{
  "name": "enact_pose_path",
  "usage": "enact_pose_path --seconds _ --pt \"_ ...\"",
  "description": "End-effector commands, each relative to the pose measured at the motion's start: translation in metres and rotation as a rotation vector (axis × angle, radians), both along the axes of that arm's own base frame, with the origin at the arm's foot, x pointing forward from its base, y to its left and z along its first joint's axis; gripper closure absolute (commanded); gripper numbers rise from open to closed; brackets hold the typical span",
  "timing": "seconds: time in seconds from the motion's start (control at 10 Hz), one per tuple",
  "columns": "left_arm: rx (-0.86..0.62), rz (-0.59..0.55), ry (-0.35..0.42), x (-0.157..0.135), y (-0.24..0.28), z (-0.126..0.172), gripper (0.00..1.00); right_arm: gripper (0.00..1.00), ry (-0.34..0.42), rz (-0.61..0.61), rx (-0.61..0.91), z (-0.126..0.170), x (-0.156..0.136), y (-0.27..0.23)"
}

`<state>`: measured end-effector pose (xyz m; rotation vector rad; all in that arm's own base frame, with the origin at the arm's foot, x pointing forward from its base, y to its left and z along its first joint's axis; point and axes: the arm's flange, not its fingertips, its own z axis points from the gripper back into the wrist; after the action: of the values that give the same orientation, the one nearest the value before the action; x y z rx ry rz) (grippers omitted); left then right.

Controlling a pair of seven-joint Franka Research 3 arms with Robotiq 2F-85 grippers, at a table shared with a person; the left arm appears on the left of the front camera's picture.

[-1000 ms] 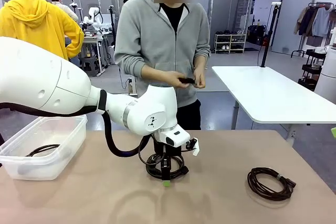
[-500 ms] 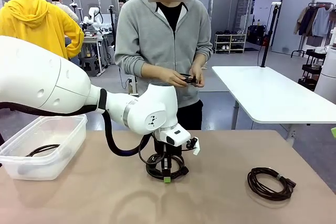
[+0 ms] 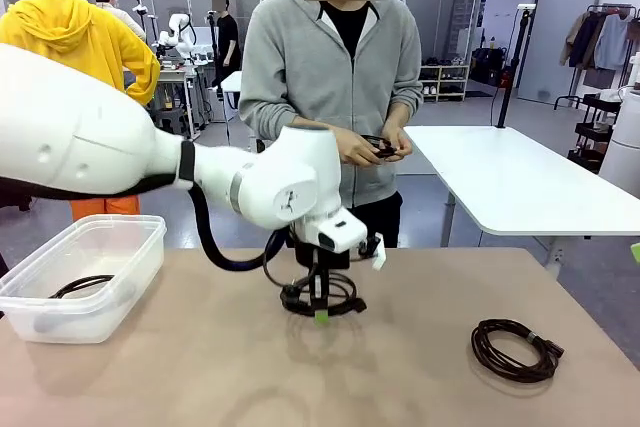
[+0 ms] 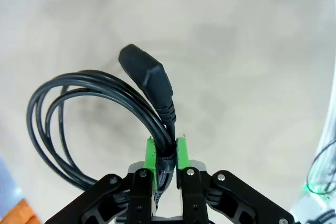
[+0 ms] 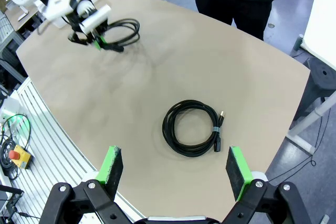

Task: Organize and store the cables.
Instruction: Place the Power Cable into the Organizing box.

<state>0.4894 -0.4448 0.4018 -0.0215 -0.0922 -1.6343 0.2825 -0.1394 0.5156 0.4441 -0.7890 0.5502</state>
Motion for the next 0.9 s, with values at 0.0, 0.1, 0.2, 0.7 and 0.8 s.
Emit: enact_pose_path --seconds 0.0,0.1,0.2,0.7,0.8 --pt "-0.012 -0.041 -0.032 -0.014 0.011 0.061 1.0 0.0 -0.01 0.017 0.002 0.0 -0.001 -0.002" --pt "0.0 -0.058 -0.043 -0.02 0.012 0.075 1.0 0.0 -0.01 0.017 0.002 0.0 -0.001 -0.002" --pt "0.004 -0.063 -0.026 -0.027 0.013 0.085 1.0 0.0 -0.01 0.017 0.002 0.0 -0.001 -0.002" --pt "0.004 -0.037 -0.067 -0.025 0.006 0.089 1.0 0.0 -0.01 0.017 0.002 0.0 -0.001 -0.002" --pt "0.004 -0.037 -0.067 -0.025 0.006 0.089 1.0 0.0 -0.01 0.017 0.002 0.0 -0.001 -0.002"
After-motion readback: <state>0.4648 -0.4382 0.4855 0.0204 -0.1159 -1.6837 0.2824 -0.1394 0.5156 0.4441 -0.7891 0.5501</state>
